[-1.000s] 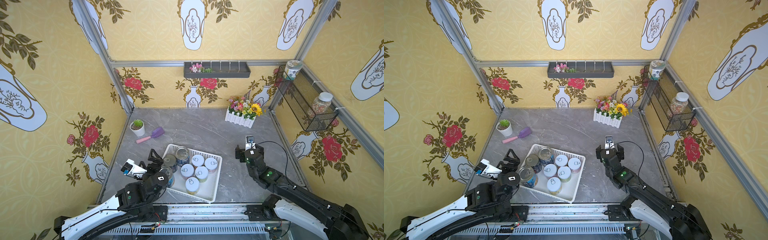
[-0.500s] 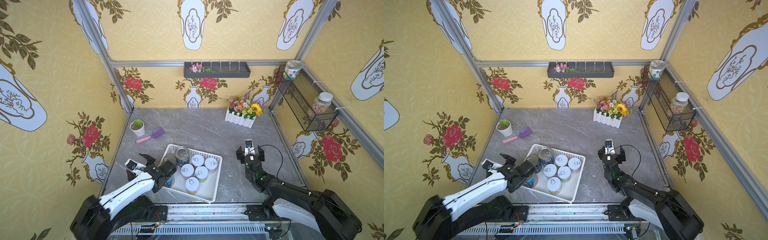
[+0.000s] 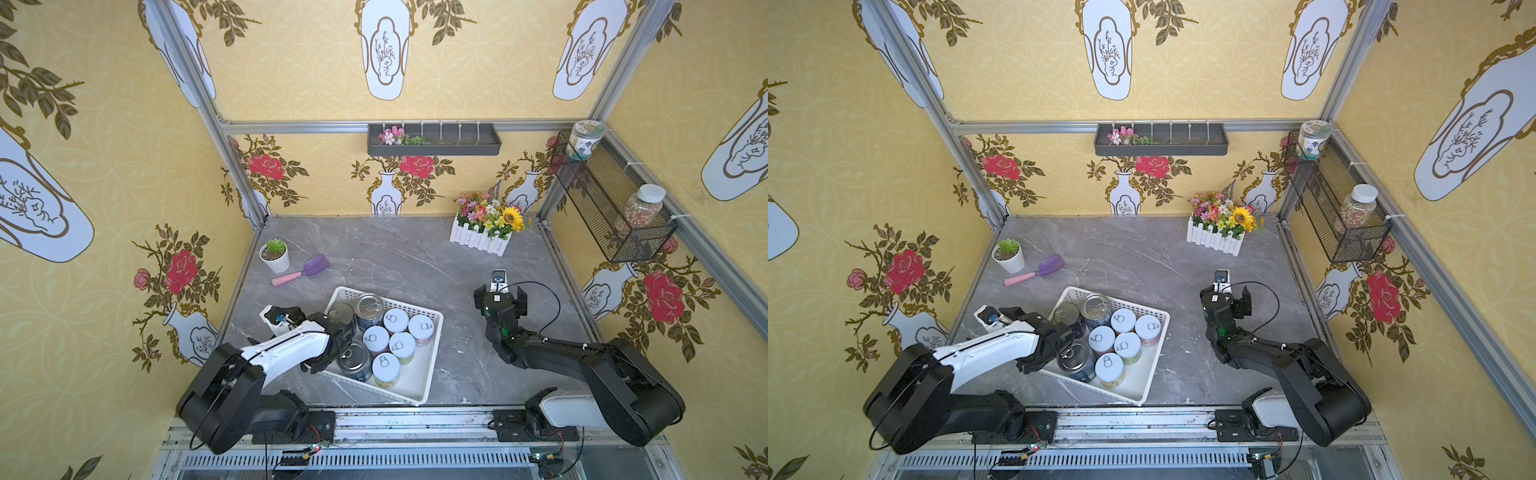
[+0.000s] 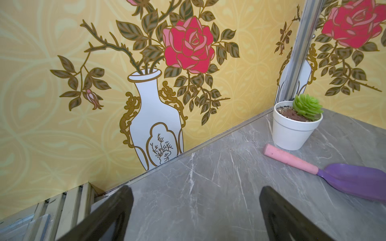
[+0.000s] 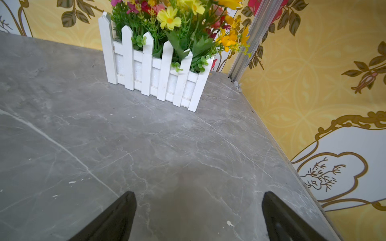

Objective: Put the canned food in the basket
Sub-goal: Reset both arms

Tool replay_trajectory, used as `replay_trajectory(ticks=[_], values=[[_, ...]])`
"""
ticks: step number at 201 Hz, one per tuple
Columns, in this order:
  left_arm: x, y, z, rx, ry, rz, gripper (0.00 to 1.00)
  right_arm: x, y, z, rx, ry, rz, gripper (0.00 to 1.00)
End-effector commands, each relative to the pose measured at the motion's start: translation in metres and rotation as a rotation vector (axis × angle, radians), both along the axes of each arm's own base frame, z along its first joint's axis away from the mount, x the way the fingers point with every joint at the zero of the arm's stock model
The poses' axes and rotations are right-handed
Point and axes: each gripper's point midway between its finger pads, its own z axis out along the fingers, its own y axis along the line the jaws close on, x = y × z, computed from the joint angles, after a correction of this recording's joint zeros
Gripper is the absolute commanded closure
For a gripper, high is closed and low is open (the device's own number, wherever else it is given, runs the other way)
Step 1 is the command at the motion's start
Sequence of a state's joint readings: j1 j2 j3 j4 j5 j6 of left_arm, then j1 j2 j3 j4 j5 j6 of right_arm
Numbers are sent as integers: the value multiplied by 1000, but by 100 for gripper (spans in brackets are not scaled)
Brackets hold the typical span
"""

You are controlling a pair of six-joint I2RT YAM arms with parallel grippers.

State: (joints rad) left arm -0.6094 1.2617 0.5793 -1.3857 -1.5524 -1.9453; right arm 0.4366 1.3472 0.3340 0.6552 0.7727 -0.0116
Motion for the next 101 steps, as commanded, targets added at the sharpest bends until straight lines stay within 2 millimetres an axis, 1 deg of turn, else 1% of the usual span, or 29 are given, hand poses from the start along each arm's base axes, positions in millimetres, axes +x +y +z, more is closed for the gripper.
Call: replay_trajectory(ticks=[1,15,32,45,60,66,82,91,101], values=[[-2,0,21,-125,-370,-67,0,-4,-8,6,-7,-38,-32,3],[-1,-5,26,-132,-371,-94,0,-6,-11,8,-4,-52,-43,3],[2,-15,34,-138,-361,-147,0,-1,-12,5,-13,-30,-40,3],[6,-30,43,-146,-348,-225,0,4,-11,3,-38,-18,-39,3],[8,-47,59,-174,-356,-316,0,6,-11,5,-53,-27,-40,3],[8,-52,67,-191,-363,-347,0,6,-11,3,-51,-21,-36,3],[6,-77,97,-235,-365,-492,0,5,-10,3,-44,-17,-25,3],[4,-90,118,-266,-366,-570,0,6,-8,2,-39,-12,-12,3],[2,-106,150,-294,-358,-658,0,6,-5,0,-37,0,1,3]])
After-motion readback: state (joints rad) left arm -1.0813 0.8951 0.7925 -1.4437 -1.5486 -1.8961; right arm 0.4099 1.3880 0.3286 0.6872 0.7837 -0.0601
